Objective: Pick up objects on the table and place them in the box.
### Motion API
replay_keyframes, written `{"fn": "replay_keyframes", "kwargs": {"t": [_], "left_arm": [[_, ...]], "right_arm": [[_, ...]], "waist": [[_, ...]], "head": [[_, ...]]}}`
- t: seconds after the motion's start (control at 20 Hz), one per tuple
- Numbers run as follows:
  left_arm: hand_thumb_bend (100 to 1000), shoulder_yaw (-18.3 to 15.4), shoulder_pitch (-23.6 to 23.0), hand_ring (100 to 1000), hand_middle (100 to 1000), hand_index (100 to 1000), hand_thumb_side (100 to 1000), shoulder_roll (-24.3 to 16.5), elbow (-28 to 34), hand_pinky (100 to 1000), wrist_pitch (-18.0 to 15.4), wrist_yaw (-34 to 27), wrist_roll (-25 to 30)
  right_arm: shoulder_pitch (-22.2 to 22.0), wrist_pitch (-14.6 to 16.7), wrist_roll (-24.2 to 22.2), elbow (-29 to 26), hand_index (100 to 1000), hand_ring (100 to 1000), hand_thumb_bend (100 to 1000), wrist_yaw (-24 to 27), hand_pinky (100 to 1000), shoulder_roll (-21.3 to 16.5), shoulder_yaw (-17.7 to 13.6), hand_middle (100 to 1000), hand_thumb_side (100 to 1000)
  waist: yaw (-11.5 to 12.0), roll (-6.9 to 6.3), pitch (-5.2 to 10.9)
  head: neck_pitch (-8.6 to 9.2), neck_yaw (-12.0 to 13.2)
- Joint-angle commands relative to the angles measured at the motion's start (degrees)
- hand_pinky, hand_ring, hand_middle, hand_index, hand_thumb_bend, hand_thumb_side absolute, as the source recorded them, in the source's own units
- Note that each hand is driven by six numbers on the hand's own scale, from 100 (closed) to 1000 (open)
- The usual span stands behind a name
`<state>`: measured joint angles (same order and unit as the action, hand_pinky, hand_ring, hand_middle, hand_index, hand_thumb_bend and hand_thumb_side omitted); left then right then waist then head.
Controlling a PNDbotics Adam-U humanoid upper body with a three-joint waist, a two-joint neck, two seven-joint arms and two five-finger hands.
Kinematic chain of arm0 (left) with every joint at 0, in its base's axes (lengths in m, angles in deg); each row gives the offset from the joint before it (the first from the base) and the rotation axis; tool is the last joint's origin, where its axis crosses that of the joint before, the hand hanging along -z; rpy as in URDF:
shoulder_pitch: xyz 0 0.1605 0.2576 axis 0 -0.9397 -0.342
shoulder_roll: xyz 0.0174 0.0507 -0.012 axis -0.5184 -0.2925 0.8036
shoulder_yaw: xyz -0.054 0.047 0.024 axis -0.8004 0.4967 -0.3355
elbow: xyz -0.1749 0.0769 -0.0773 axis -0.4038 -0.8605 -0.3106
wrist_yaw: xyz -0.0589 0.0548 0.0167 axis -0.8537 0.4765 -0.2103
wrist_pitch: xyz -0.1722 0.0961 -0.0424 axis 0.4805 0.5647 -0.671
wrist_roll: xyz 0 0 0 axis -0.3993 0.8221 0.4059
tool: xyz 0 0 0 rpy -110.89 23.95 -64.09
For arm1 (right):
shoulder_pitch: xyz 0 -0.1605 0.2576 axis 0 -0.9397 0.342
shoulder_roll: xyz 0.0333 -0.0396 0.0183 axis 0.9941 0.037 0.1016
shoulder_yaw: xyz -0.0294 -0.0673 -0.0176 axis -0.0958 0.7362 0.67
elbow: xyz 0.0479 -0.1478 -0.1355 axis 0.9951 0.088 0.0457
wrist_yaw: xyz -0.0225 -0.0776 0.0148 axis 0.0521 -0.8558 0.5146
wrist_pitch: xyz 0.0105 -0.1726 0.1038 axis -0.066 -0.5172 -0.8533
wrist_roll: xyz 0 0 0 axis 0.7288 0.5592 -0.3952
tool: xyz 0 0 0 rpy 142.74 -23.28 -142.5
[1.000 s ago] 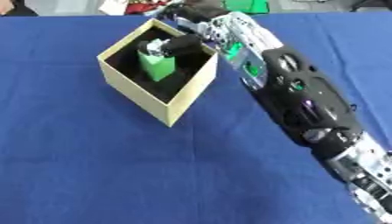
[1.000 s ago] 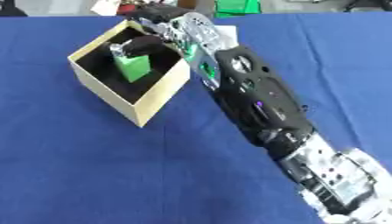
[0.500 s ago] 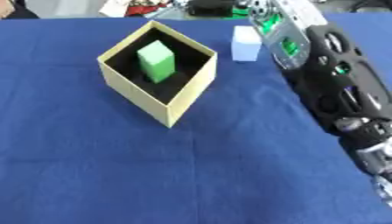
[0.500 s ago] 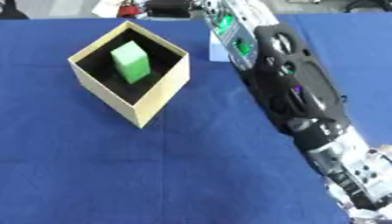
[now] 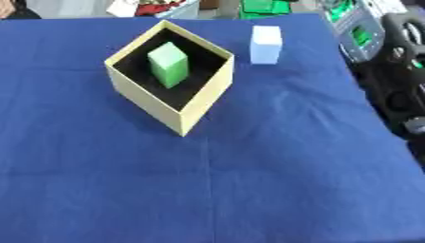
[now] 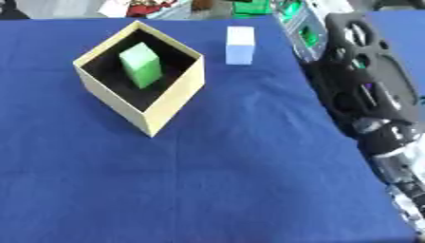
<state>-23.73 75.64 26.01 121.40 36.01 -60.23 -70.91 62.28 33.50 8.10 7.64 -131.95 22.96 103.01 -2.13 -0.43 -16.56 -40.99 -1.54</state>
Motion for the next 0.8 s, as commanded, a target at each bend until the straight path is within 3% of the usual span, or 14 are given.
{"fn": "replay_keyframes", "kwargs": {"t": [0.05, 0.25, 0.5, 0.8], "left_arm": [[161, -0.45, 0.00, 624, 649, 718, 896, -1.37, 1.08, 713, -0.04, 0.45, -0.26], [160, -0.37, -0.10, 623, 650, 719, 896, -1.36, 1.08, 712, -0.04, 0.60, -0.16], [159, -0.34, -0.06, 624, 651, 719, 895, -1.31, 1.08, 712, -0.13, 0.61, -0.04], [159, -0.40, -0.05, 624, 652, 719, 896, -1.27, 1.08, 712, -0.24, 0.63, -0.09]], "right_arm": [[1.32, 2.38, -1.11, 2.74, 986, 942, 206, 0.64, 890, -3.49, 0.13, 917, 1000], [2.30, 7.64, -3.85, 7.92, 1000, 964, 289, -0.26, 906, -3.99, -0.58, 932, 1000], [3.12, 12.16, -4.78, 12.30, 1000, 971, 282, -2.50, 907, -3.61, -2.28, 940, 1000], [3.45, 15.08, -4.03, 16.26, 1000, 975, 275, -3.68, 908, -3.21, -3.72, 952, 1000]], "waist": [[-0.13, -0.10, 1.50], [-0.19, -0.23, 1.45], [-0.02, -0.47, 1.26], [0.12, -0.72, 1.03]], "head": [[-0.97, 0.43], [-0.77, 0.45], [0.32, 0.46], [3.76, 0.75]]}}
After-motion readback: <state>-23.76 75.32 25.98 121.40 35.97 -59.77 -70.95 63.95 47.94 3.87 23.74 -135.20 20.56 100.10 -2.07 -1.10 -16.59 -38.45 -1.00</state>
